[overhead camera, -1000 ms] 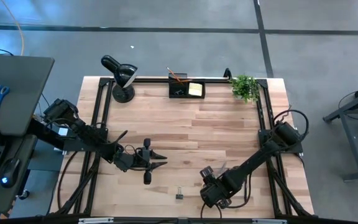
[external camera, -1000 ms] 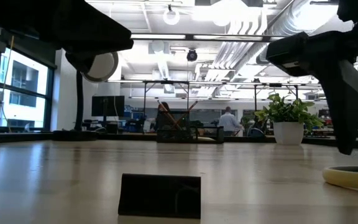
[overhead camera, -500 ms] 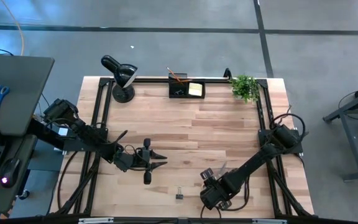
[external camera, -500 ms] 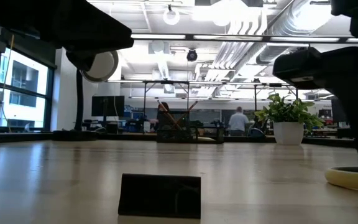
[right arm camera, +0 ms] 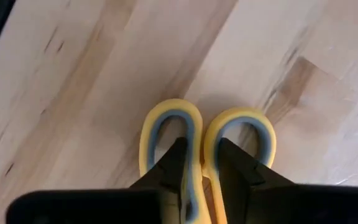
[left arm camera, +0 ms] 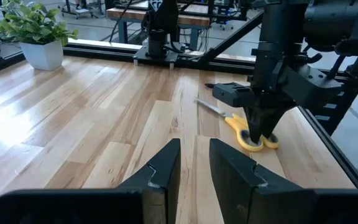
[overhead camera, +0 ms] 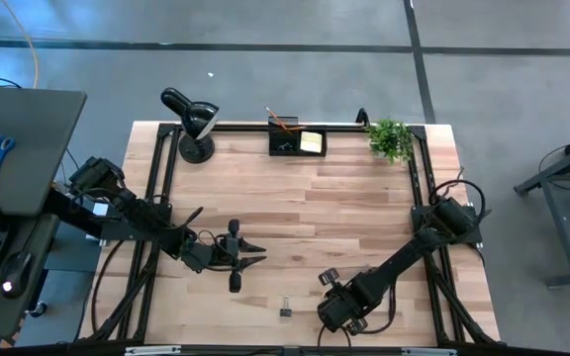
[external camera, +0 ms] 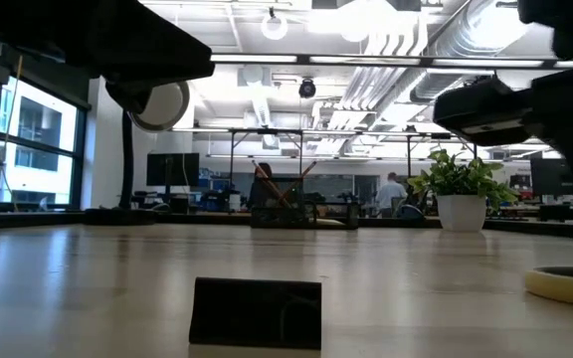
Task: Pick and place office supplies into organizer
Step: Put the yellow scissors into the black desk organizer
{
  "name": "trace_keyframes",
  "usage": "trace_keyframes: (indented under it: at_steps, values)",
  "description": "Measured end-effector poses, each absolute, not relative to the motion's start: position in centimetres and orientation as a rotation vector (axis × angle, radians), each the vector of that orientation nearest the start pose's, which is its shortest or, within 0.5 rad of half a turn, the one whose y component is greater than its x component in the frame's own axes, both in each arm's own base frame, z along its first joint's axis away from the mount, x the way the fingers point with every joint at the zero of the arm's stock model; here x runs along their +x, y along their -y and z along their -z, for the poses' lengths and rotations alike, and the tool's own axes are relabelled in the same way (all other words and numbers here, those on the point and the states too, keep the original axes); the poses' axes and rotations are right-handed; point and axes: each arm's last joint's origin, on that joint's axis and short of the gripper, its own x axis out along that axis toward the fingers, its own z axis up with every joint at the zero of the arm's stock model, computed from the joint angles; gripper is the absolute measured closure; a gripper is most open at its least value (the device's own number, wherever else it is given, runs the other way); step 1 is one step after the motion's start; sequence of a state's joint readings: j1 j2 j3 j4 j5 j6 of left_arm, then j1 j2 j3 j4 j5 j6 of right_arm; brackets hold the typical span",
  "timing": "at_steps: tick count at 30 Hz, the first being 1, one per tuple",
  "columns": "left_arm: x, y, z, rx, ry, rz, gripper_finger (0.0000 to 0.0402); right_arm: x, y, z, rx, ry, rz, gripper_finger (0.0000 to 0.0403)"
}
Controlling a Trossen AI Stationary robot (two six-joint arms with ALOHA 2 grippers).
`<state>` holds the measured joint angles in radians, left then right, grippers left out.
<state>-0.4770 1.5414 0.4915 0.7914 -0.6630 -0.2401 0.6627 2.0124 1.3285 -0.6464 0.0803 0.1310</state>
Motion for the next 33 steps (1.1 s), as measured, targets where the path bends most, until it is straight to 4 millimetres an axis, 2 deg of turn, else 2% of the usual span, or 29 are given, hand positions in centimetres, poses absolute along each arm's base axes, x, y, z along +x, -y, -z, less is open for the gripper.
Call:
trace_keyframes:
  at_steps: [4, 10, 16, 20, 23, 27, 30, 33]
  values:
    - [25.1, 11.0, -16.2, -0.099, -0.193, -0.210, 0.0328, 30.8, -22.6, -14.7, -0.405, -1.237, -0.328, 0.0332]
    - [25.1, 11.0, -16.2, -0.100, -0.192, -0.211, 0.0328, 31.4, -20.8, -18.1, -0.384, -1.126, -0.241, 0.0313]
    - [25.1, 11.0, -16.2, -0.091, -0.193, -0.213, 0.0328, 31.8, -18.7, -23.3, -0.340, -0.929, -0.229, 0.0334]
    - [25.1, 11.0, -16.2, -0.090, -0.192, -0.219, 0.0328, 31.8, -16.9, -27.5, -0.350, -0.737, -0.203, 0.0337]
    - [25.1, 11.0, -16.2, -0.090, -0.192, -0.219, 0.0328, 31.9, -14.9, -30.4, -0.371, -0.600, -0.161, 0.0331]
    - [25.1, 11.0, -16.2, -0.090, -0.191, -0.220, 0.0328, 32.8, -11.3, -33.5, -0.379, -0.423, -0.121, 0.0329]
    - [25.1, 11.0, -16.2, -0.090, -0.191, -0.219, 0.0328, 34.1, -8.0, -34.8, -0.360, -0.312, -0.116, 0.0332]
    - [25.1, 11.0, -16.2, -0.089, -0.192, -0.219, 0.0328, 35.6, -4.3, -35.1, -0.331, -0.218, -0.124, 0.0333]
